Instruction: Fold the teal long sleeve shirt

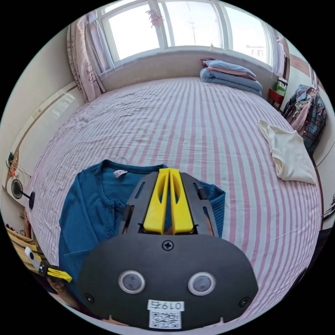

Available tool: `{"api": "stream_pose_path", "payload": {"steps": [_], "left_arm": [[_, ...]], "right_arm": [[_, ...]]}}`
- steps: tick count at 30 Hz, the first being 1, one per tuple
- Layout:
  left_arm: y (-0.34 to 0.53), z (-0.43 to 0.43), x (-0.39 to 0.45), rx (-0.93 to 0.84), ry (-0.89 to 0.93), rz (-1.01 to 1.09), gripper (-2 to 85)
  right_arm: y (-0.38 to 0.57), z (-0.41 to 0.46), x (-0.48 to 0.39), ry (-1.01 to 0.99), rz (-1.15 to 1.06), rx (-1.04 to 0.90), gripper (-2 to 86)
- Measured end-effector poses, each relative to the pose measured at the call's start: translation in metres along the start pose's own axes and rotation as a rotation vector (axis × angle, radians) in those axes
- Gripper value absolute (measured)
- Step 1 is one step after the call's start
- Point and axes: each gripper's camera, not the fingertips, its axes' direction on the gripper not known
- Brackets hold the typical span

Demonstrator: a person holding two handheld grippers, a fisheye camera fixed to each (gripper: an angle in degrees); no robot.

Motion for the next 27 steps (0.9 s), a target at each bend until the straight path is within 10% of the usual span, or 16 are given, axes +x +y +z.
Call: {"api": "stream_pose_path", "payload": {"steps": [27], "left_arm": [[-0.001, 0.021, -0.006, -0.033, -0.033, 0.005, 0.9]], "right_arm": [[0.023, 0.067, 0.06, -0.029, -0.097, -0.021, 5.3]]}}
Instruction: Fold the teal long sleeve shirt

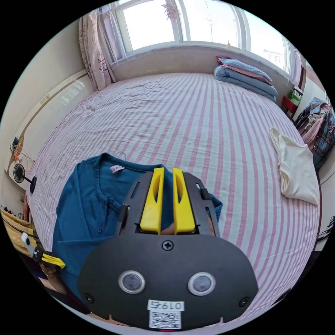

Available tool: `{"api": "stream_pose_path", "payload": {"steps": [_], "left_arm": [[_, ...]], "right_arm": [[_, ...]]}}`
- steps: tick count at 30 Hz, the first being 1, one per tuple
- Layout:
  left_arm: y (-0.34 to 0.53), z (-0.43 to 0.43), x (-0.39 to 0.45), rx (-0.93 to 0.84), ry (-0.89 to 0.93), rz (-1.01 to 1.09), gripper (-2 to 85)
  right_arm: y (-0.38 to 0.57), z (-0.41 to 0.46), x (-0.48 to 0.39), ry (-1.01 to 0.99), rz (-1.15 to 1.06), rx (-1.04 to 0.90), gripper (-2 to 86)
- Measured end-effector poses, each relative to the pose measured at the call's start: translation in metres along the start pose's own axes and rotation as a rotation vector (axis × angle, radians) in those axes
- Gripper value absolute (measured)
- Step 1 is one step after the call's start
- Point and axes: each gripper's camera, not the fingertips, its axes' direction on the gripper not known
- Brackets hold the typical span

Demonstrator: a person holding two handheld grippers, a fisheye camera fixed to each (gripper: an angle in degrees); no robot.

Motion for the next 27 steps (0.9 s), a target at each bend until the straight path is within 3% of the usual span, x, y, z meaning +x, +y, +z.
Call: {"api": "stream_pose_path", "payload": {"steps": [12, 21, 27], "left_arm": [[-0.001, 0.008, -0.008, -0.007, 0.017, -0.018, 0.9], [-0.002, 0.009, -0.012, -0.005, 0.018, -0.018, 0.9], [-0.003, 0.009, -0.016, -0.003, 0.024, -0.021, 0.8]], "right_arm": [[0.041, 0.031, 0.076, 0.024, 0.019, -0.084, 8.1], [0.051, 0.056, 0.068, 0.07, -0.067, -0.105, 0.2], [0.065, 0.065, 0.078, 0.076, -0.008, -0.074, 0.9]]}}
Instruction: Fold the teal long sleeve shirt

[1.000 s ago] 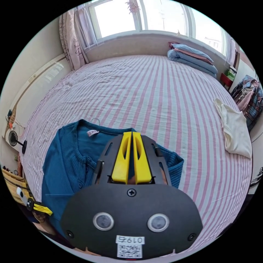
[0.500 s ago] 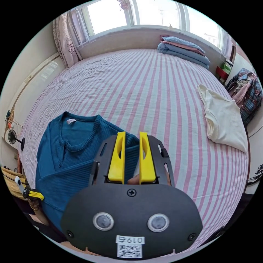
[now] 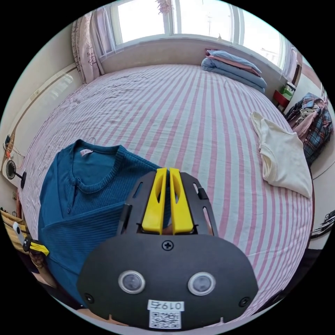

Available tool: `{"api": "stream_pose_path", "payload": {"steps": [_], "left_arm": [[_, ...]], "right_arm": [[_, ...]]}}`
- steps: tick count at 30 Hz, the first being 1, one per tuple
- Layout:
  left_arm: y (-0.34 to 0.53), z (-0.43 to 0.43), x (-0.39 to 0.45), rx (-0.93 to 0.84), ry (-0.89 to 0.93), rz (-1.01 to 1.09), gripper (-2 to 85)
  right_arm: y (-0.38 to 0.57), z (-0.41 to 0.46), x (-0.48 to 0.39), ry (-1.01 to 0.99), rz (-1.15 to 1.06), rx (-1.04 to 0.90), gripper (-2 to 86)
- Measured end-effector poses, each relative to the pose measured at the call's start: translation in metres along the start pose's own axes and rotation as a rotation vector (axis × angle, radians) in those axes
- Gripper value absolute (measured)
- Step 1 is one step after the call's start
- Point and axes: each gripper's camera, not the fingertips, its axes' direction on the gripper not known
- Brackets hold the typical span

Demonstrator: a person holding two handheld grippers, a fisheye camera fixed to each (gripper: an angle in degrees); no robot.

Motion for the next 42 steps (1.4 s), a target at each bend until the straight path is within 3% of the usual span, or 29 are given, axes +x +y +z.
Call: {"api": "stream_pose_path", "payload": {"steps": [5, 11, 17, 24, 34, 42], "left_arm": [[-0.001, -0.001, -0.002, 0.001, 0.002, -0.001, 0.8], [-0.002, -0.002, -0.003, 0.002, -0.001, 0.0, 0.9], [-0.002, -0.004, -0.005, 0.003, 0.001, -0.001, 1.1], [-0.003, -0.006, -0.004, 0.003, -0.003, 0.001, 1.1], [-0.004, -0.011, 0.0, 0.006, 0.002, -0.001, 0.9], [-0.004, -0.015, 0.006, 0.004, -0.002, -0.002, 0.9]], "right_arm": [[0.005, 0.004, -0.003, 0.058, 0.016, 0.021, 6.3], [0.012, -0.007, -0.023, 0.009, -0.055, 0.15, 5.4], [0.016, 0.015, -0.042, -0.04, -0.19, 0.072, 5.7], [0.028, 0.037, -0.03, 0.122, -0.186, -0.001, 6.4], [0.098, -0.026, 0.104, -0.166, 0.202, 0.37, 5.2], [0.107, 0.002, 0.142, -0.198, 0.187, 0.038, 9.5]]}}
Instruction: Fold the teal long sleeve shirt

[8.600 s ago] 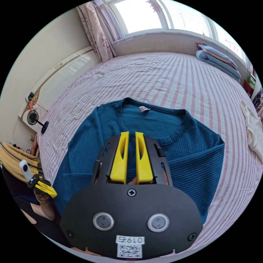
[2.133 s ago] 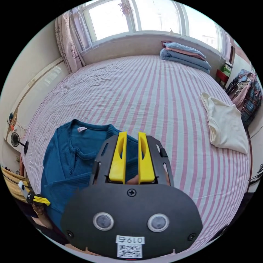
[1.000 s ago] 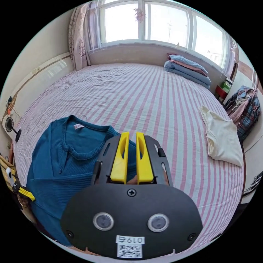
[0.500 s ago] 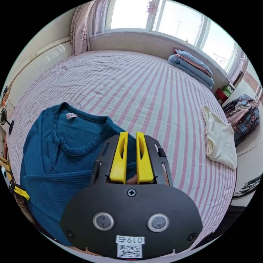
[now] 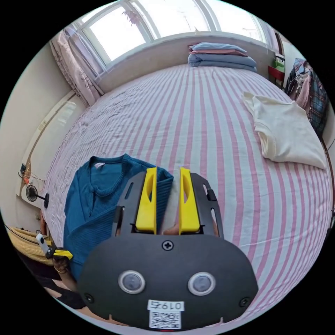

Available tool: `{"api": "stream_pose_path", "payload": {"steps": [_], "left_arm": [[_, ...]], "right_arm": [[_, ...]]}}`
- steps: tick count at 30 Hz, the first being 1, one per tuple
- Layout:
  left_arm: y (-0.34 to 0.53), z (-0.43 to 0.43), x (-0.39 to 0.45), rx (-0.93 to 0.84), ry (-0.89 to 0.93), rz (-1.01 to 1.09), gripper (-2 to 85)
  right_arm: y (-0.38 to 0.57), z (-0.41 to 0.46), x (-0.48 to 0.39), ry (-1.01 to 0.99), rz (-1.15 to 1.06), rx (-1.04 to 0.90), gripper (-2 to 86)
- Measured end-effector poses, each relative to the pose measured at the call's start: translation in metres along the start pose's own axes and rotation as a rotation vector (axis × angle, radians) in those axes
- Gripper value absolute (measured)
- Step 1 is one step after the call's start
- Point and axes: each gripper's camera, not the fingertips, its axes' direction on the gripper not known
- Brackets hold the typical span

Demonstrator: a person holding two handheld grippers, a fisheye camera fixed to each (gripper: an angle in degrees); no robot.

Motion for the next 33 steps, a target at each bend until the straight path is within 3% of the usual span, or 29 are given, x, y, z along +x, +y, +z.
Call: {"api": "stream_pose_path", "payload": {"steps": [7, 11, 15, 23, 33], "left_arm": [[0.001, -0.004, 0.01, 0.0, -0.002, 0.0, 1.0], [0.002, -0.007, 0.018, 0.0, -0.004, 0.001, 1.0], [0.003, -0.009, 0.029, -0.001, -0.017, 0.011, 1.0], [0.007, -0.012, 0.075, -0.022, -0.189, 0.106, 1.6], [0.023, -0.02, 0.161, -0.063, -0.453, 0.456, 6.6]], "right_arm": [[0.014, -0.003, 0.054, -0.211, 0.179, -0.04, 6.5], [0.019, -0.013, 0.061, -0.228, 0.192, -0.045, 4.9], [0.02, -0.033, 0.047, -0.162, 0.107, -0.048, -0.2], [0.025, -0.067, 0.008, 0.093, -0.02, -0.05, -0.4], [0.046, -0.167, -0.025, 0.207, -0.055, 0.032, 11.3]]}}
